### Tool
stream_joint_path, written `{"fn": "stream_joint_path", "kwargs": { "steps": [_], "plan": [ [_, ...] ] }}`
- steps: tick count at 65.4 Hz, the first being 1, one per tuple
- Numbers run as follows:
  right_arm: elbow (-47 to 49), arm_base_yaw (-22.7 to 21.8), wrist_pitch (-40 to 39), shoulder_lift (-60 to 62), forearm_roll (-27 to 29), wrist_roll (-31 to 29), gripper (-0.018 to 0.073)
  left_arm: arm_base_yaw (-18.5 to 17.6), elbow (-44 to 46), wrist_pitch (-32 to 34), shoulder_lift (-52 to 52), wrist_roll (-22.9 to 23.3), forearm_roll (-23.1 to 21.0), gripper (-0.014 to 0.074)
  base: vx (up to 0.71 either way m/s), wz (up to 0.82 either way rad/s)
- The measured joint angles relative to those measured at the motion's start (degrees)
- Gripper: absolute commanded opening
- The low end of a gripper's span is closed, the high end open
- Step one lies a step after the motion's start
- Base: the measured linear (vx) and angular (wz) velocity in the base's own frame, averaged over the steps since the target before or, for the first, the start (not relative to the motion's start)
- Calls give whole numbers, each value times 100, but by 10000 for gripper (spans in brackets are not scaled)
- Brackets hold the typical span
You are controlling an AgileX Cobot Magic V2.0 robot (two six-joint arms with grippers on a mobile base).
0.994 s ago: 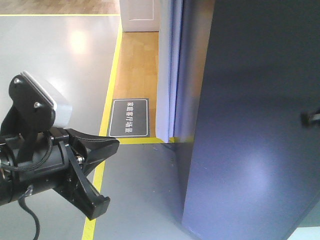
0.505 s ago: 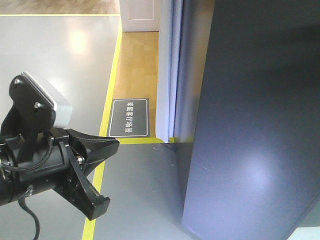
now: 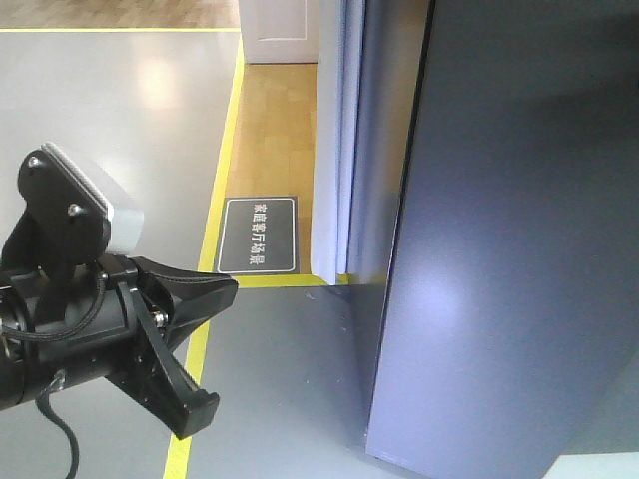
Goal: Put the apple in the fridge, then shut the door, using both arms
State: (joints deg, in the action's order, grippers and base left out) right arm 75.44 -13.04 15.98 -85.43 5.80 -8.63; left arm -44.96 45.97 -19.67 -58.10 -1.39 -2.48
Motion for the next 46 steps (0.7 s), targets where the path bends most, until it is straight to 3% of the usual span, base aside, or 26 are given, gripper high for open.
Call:
{"fn": "stream_joint_path", "kwargs": {
  "steps": [27, 46],
  "plan": [
    [1464, -20, -178, -1620, 437, 0, -2, 0, 0, 0, 0, 0, 0, -6, 0, 0],
    [1664, -40, 59, -2005, 596, -40, -2, 0, 0, 0, 0, 0, 0, -6, 0, 0]
  ]
}}
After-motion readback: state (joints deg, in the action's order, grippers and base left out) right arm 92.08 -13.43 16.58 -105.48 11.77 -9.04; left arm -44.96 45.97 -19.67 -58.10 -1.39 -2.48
